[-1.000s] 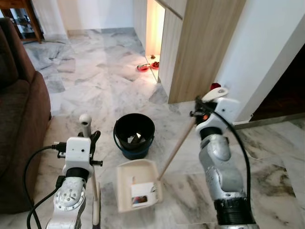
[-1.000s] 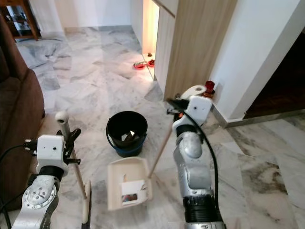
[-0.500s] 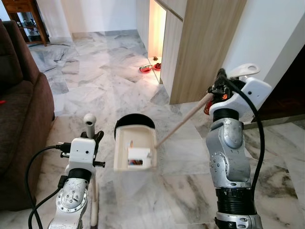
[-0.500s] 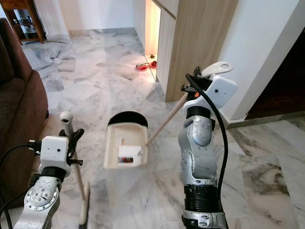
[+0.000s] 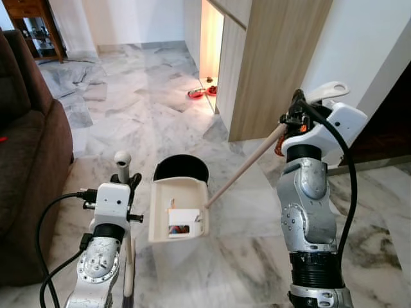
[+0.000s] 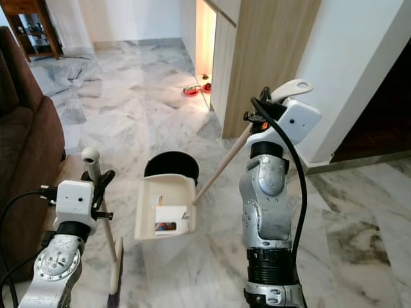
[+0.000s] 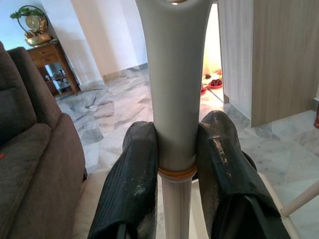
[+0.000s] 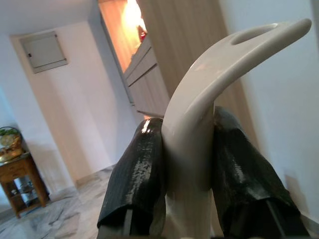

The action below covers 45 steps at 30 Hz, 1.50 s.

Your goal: Sweep floor

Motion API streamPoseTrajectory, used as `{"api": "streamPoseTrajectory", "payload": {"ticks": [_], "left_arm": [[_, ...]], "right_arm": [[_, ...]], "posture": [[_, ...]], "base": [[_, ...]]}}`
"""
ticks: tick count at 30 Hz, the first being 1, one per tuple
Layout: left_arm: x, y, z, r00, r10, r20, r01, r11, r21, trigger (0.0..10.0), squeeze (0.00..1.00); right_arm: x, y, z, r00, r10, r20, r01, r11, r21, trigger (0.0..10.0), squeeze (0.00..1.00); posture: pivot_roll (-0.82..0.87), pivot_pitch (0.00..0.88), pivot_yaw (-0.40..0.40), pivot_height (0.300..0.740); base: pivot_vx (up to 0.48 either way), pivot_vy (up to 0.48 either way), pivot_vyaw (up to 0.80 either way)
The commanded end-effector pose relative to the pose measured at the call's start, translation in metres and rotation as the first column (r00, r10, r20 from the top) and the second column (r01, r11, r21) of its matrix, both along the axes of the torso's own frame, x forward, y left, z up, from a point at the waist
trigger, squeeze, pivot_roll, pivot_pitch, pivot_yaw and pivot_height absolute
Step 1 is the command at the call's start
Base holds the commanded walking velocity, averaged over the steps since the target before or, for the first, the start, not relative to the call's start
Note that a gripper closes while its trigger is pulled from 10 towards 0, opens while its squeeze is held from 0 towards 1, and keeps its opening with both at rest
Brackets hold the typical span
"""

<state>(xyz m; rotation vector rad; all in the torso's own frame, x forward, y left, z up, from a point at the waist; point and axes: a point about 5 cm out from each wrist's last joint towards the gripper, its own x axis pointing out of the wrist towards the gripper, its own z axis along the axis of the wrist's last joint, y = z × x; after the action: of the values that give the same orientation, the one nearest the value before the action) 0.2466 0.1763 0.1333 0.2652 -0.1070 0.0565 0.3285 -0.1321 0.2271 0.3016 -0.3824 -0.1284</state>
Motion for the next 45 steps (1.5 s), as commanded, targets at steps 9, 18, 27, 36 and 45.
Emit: {"api": "streamPoseTrajectory", "payload": {"ticks": [9,18,27,36,45], "left_arm": [[0.001,-0.003,0.007,0.999,-0.015,0.035,0.014,1.0,0.022,10.0,0.0],[0.002,-0.006,0.007,0.999,-0.024,0.037,0.023,1.0,0.02,10.0,0.0],[0.002,-0.007,0.008,0.999,-0.026,0.046,0.025,0.999,0.024,10.0,0.0],[0.001,-0.007,0.008,0.999,-0.023,0.046,0.022,1.0,0.021,10.0,0.0],[-0.001,-0.004,0.009,0.999,-0.009,0.046,0.008,1.0,0.026,10.0,0.0]], "right_arm": [[-0.002,0.008,0.022,0.995,0.053,0.09,-0.055,0.998,0.018,10.0,0.0],[-0.002,0.012,0.023,0.992,0.084,0.093,-0.086,0.996,0.015,10.0,0.0],[0.0,0.014,0.029,0.989,0.099,0.114,-0.102,0.995,0.021,10.0,0.0],[0.0,0.016,0.033,0.986,0.106,0.127,-0.11,0.994,0.021,10.0,0.0],[0.0,0.016,0.035,0.984,0.111,0.137,-0.115,0.993,0.026,10.0,0.0]], "posture": [[0.02,0.041,-0.036,0.74],[0.01,0.025,-0.039,0.74],[0.02,0.024,-0.047,0.74],[0.02,0.036,-0.047,0.74],[0.03,0.04,-0.045,0.74]], "base": [[0.414,0.0,0.0],[0.411,0.0,0.0],[0.414,0.0,0.0],[0.412,0.0,0.0],[0.414,0.0,0.0]]}}
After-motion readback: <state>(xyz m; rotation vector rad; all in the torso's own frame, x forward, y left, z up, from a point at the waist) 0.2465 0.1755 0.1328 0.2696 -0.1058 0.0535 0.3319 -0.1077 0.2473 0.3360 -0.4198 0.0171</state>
